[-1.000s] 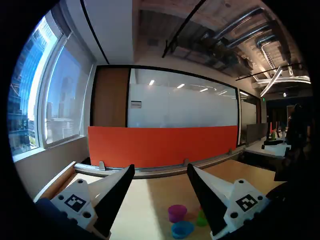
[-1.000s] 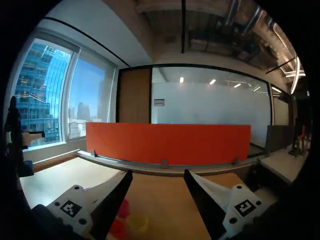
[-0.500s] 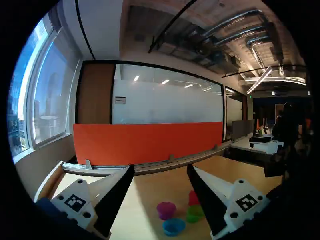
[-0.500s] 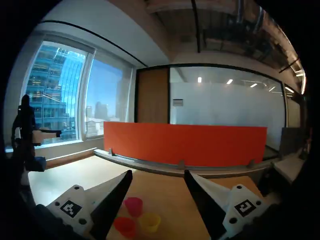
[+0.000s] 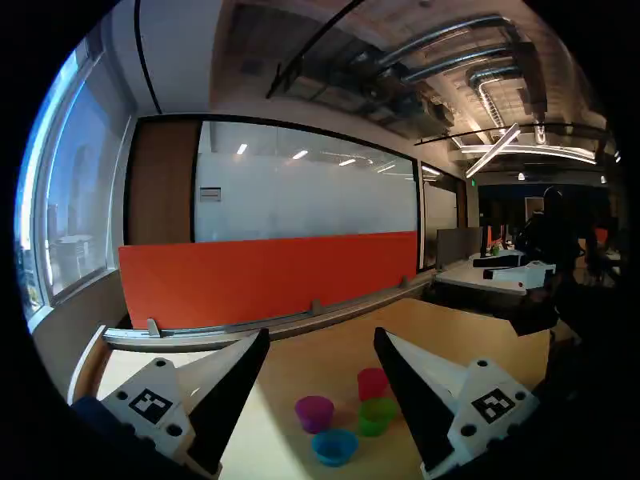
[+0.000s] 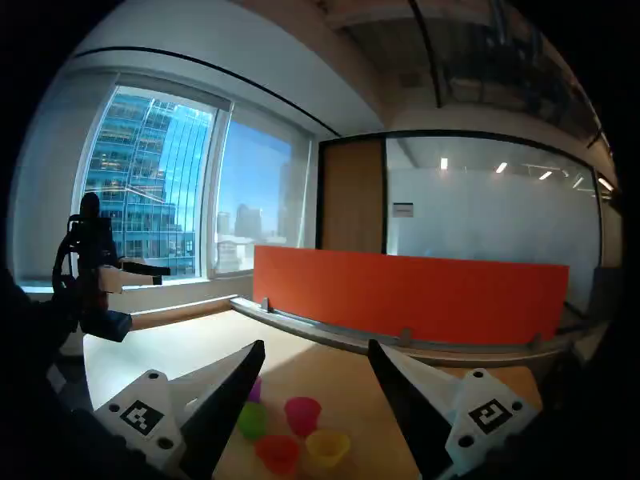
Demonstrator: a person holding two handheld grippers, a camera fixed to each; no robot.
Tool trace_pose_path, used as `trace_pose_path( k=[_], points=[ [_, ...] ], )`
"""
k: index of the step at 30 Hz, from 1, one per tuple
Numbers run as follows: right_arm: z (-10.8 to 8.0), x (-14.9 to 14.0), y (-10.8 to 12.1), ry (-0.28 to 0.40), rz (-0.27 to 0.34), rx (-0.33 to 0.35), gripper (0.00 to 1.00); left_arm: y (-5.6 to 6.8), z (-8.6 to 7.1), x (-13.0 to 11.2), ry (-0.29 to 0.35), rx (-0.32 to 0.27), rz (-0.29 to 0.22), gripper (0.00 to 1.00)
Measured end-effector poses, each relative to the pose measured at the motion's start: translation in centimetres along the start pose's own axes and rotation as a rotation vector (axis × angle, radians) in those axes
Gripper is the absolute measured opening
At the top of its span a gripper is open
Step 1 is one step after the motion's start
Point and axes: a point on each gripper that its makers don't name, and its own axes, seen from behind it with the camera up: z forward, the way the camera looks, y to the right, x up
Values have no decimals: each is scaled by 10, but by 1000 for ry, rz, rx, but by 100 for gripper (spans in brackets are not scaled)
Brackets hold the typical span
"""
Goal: Pour water
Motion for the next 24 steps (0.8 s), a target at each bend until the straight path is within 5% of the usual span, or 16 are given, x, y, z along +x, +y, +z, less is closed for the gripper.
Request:
trace_pose_path(
  k=[24],
  points=[
    [0,-27,-21,-131,-23,168,100,20,9,-53,-133,-120,55,97]
  ],
)
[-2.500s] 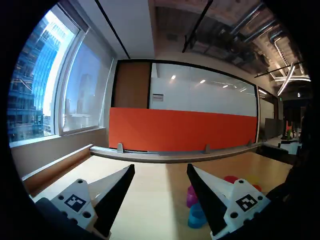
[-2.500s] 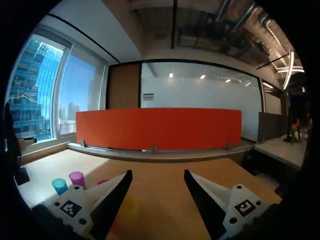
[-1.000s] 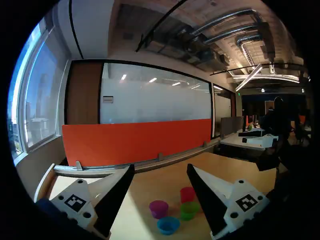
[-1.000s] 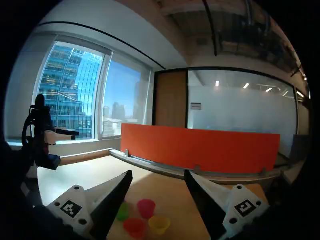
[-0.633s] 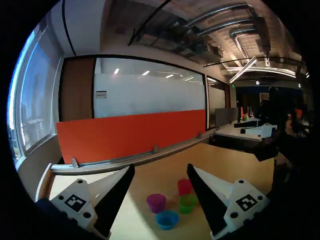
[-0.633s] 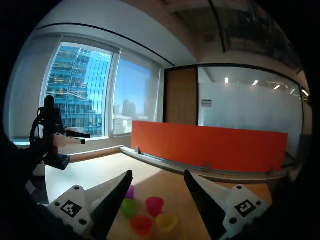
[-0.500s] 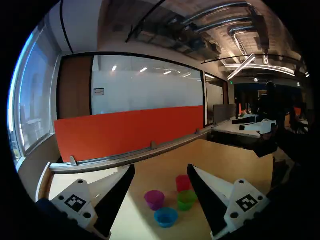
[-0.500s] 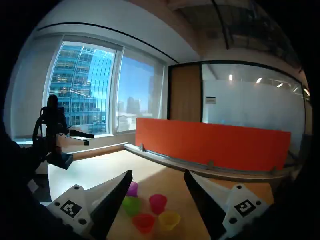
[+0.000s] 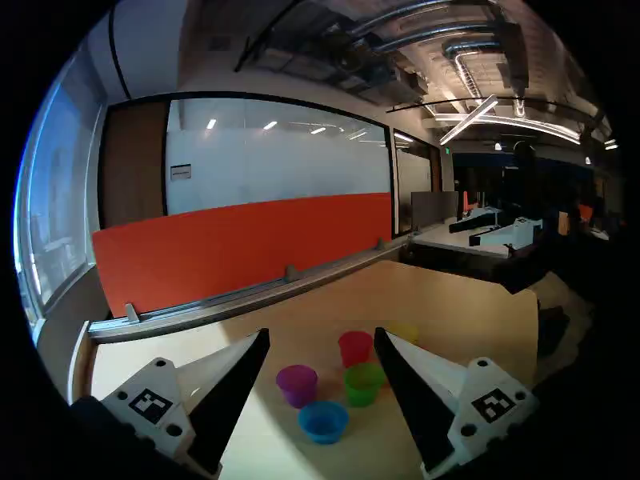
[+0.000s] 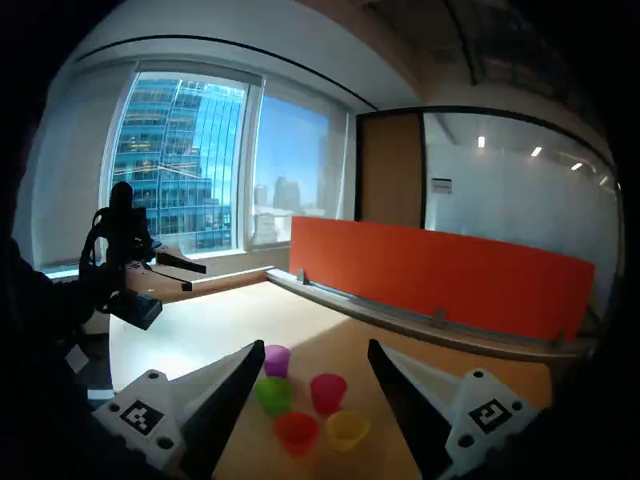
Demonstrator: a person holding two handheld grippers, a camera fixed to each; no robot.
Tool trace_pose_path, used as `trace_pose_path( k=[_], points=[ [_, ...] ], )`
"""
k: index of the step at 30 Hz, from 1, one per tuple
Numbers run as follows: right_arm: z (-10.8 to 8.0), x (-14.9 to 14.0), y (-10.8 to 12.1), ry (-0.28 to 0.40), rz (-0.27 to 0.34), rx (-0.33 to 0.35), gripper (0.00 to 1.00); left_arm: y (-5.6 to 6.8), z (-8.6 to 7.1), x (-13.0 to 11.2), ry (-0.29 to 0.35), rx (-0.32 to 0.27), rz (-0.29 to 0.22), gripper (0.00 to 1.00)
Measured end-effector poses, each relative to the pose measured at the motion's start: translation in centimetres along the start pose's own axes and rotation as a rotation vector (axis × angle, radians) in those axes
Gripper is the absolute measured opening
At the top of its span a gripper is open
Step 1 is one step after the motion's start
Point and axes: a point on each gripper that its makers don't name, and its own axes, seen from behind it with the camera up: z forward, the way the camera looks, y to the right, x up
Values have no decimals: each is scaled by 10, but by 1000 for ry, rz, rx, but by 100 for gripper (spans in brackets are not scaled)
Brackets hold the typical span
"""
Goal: Pour water
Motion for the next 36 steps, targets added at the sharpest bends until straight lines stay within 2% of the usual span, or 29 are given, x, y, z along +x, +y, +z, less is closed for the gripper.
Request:
trace_pose_path(
  k=[12,36],
  points=[
    [7,-22,-10,-61,-28,55,100,8,6,-24,-49,-37,24,97],
    [35,-63,-19,-163,-57,129,100,16,21,-89,-162,-103,18,97]
  ],
)
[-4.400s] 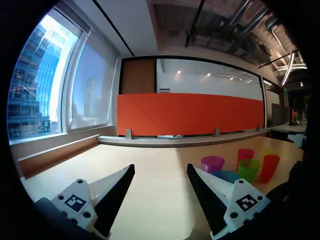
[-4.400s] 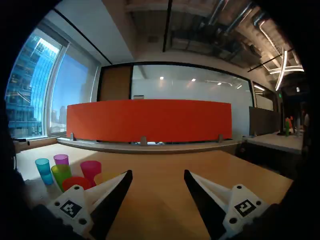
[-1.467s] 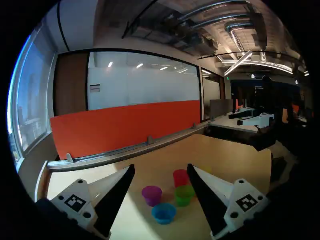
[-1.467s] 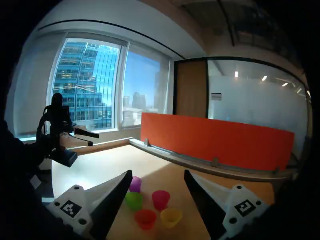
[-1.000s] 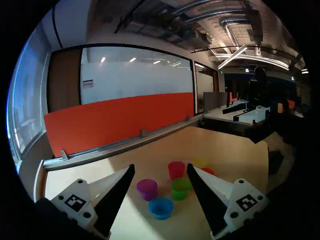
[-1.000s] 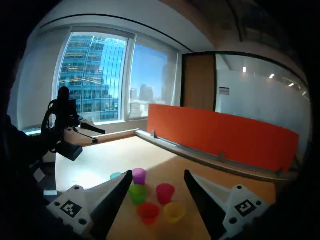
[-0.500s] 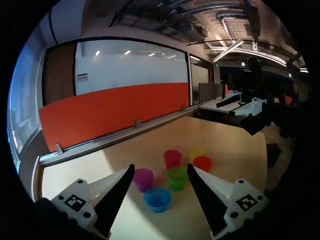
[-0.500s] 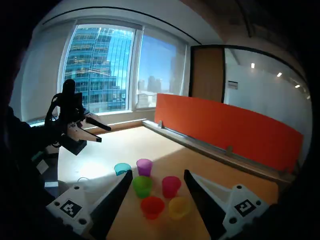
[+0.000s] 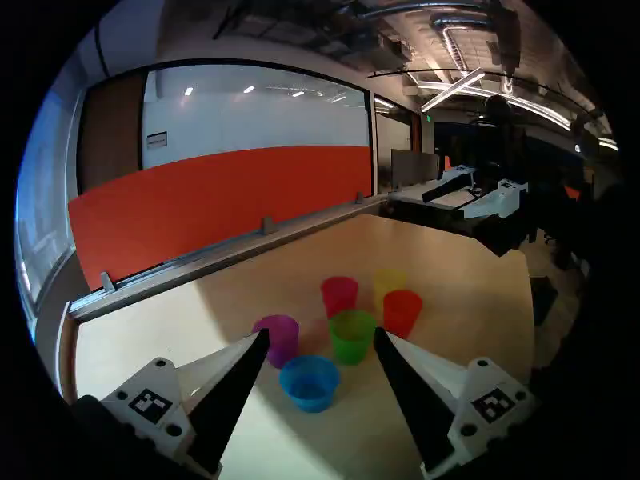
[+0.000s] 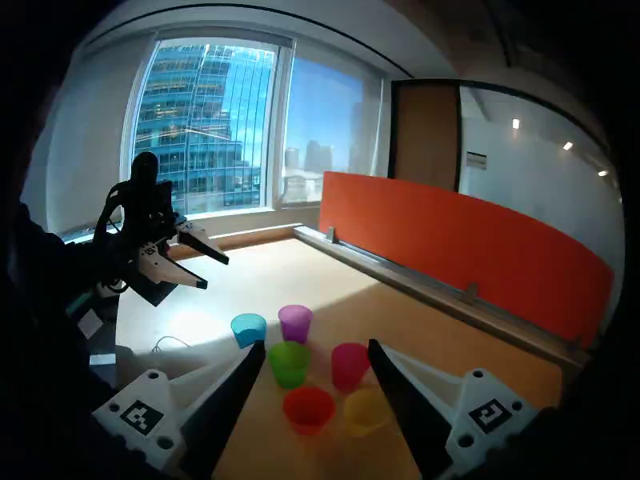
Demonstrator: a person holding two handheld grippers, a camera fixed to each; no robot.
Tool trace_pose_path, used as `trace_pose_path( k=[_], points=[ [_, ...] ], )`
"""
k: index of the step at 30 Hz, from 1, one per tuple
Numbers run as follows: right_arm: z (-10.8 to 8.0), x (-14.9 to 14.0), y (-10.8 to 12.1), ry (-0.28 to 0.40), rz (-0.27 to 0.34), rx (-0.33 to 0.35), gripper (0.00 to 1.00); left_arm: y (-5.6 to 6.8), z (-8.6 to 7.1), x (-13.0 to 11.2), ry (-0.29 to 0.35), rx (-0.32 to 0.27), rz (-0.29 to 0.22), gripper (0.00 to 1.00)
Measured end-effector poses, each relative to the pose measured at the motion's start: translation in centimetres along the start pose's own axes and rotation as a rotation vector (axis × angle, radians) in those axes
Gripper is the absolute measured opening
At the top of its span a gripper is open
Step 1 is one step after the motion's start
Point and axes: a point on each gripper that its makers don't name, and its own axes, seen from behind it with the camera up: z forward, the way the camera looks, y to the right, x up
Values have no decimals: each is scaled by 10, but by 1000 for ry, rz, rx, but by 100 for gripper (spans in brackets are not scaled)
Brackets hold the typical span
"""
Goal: Pour water
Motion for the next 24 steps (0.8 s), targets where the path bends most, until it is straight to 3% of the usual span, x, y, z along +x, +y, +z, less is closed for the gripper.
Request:
trace_pose_path(
  k=[12,24],
  points=[
    [24,-14,-3,-41,3,32,100,0,17,-35,-75,3,28,97],
    [51,-26,-6,-80,-5,63,100,1,32,-64,-130,-17,25,97]
  ],
)
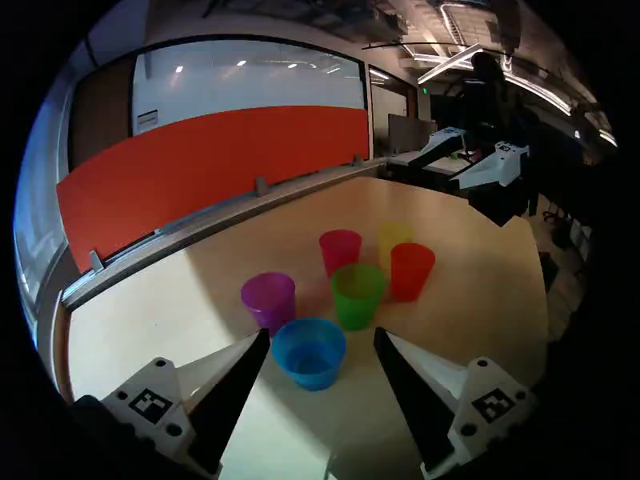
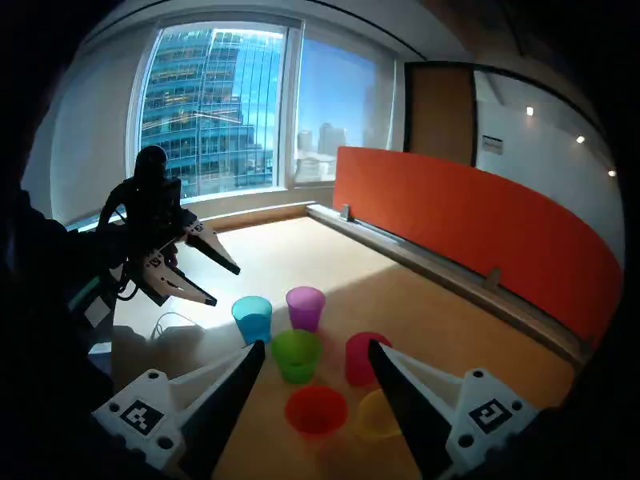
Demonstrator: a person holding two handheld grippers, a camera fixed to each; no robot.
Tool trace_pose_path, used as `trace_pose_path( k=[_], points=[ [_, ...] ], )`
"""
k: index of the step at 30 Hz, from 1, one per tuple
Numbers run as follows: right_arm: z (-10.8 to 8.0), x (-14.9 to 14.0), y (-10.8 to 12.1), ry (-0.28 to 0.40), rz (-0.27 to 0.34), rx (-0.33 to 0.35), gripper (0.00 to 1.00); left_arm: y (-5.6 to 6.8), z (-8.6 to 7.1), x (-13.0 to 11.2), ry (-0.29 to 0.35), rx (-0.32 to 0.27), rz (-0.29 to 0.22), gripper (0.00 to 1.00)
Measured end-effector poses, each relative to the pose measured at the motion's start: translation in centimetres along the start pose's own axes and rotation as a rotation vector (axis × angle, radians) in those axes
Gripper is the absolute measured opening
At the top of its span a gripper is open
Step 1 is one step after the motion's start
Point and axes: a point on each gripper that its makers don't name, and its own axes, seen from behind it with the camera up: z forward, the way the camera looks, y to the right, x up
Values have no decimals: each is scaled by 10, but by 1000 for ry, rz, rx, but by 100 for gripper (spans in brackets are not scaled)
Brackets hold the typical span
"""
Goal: Pour water
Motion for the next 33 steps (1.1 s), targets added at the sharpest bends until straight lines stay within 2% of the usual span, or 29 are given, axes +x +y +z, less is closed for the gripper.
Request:
trace_pose_path(
  k=[21,33],
  points=[
    [48,-21,-9,-75,-8,66,100,-7,29,-44,-113,-19,5,97],
    [70,-33,-14,-113,-5,99,100,-12,45,-52,-140,-31,-8,97]
  ],
)
